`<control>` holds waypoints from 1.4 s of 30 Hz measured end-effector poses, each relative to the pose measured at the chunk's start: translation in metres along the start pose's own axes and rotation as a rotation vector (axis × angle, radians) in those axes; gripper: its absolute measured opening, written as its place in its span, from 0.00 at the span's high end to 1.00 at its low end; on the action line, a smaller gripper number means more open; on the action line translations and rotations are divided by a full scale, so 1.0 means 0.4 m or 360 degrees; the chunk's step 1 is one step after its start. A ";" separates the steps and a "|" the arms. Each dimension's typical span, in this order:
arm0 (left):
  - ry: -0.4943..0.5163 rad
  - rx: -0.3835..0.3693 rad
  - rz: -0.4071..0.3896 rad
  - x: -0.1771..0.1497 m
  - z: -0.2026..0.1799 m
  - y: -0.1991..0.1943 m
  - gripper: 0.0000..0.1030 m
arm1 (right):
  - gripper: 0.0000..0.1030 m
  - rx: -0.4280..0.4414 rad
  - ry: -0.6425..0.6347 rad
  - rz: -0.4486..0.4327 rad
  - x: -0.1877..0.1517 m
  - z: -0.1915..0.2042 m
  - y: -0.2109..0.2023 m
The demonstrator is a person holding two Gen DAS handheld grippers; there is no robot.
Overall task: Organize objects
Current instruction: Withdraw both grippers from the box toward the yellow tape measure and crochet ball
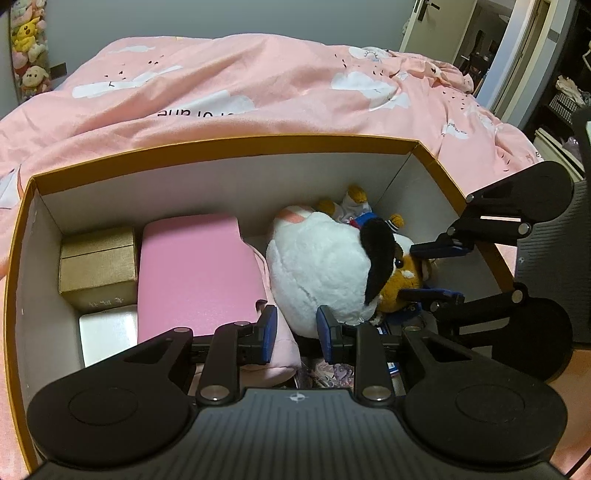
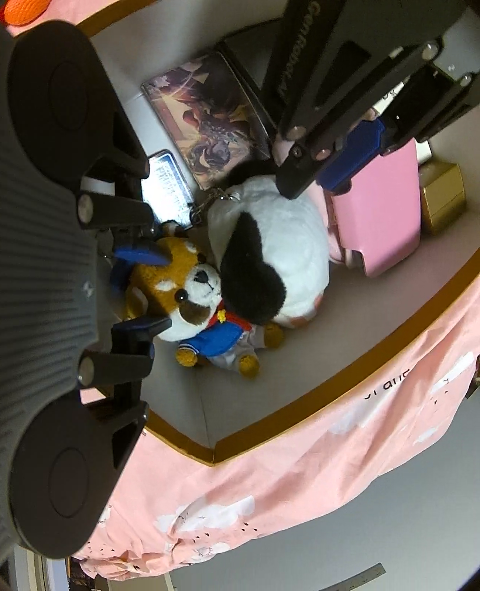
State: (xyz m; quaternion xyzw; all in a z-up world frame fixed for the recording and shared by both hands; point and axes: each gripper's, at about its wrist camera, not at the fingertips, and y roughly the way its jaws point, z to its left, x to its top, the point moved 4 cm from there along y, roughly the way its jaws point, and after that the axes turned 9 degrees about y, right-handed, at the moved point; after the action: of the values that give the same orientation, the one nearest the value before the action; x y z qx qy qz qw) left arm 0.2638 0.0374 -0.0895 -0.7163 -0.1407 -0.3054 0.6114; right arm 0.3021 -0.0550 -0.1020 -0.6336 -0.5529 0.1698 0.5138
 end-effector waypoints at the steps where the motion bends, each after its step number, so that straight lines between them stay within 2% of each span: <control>1: 0.0004 0.0006 -0.0001 -0.001 -0.002 -0.001 0.70 | 0.68 0.0000 0.0005 -0.0002 -0.002 0.000 -0.004; 4: 0.0000 0.0029 -0.0013 -0.004 -0.005 -0.007 0.70 | 0.69 0.0008 0.0056 -0.0012 -0.007 -0.004 -0.022; 7: 0.0054 0.0108 -0.0055 -0.008 -0.024 -0.029 0.70 | 0.68 0.0006 0.0123 -0.0057 -0.013 -0.006 -0.057; 10: 0.0113 0.0199 -0.0140 -0.017 -0.053 -0.076 0.70 | 0.64 0.0015 0.0241 -0.0134 -0.026 -0.008 -0.111; 12: 0.0130 0.0226 -0.0199 -0.025 -0.073 -0.111 0.70 | 0.59 0.0022 0.0340 -0.0203 -0.041 -0.009 -0.156; 14: 0.0152 0.0255 -0.0276 -0.032 -0.095 -0.155 0.68 | 0.59 0.0019 0.0426 -0.0268 -0.045 -0.013 -0.194; 17: 0.0177 0.0267 -0.0365 -0.044 -0.129 -0.215 0.67 | 0.59 0.0028 0.0570 -0.0360 -0.080 0.004 -0.248; 20: 0.0190 0.0230 -0.0407 -0.066 -0.165 -0.264 0.63 | 0.49 0.0073 0.0707 -0.0434 -0.117 0.024 -0.307; 26: 0.0148 0.0089 -0.0345 -0.126 -0.210 -0.299 0.60 | 0.45 0.0139 0.0996 -0.0480 -0.206 0.070 -0.364; 29: 0.0124 0.0095 -0.0306 -0.161 -0.213 -0.301 0.60 | 0.44 0.0113 0.1121 -0.0470 -0.249 0.097 -0.370; 33: 0.0074 0.0101 -0.0264 -0.206 -0.211 -0.302 0.60 | 0.43 0.0082 0.1224 -0.0383 -0.297 0.136 -0.349; 36: 0.0044 0.0027 -0.0191 -0.238 -0.210 -0.288 0.56 | 0.41 0.0067 0.1308 -0.0305 -0.336 0.166 -0.336; 40: -0.0002 0.0117 -0.0133 -0.286 -0.208 -0.274 0.54 | 0.41 0.0098 0.1323 -0.0211 -0.370 0.215 -0.315; 42: -0.0013 0.0106 -0.0112 -0.303 -0.207 -0.272 0.54 | 0.40 0.0152 0.1349 -0.0175 -0.383 0.235 -0.308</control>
State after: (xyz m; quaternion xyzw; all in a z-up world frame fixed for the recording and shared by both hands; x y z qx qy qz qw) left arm 0.0853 0.0017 -0.0720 -0.6915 -0.1783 -0.3189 0.6232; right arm 0.1129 -0.1629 -0.0916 -0.5923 -0.3174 -0.1078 0.7327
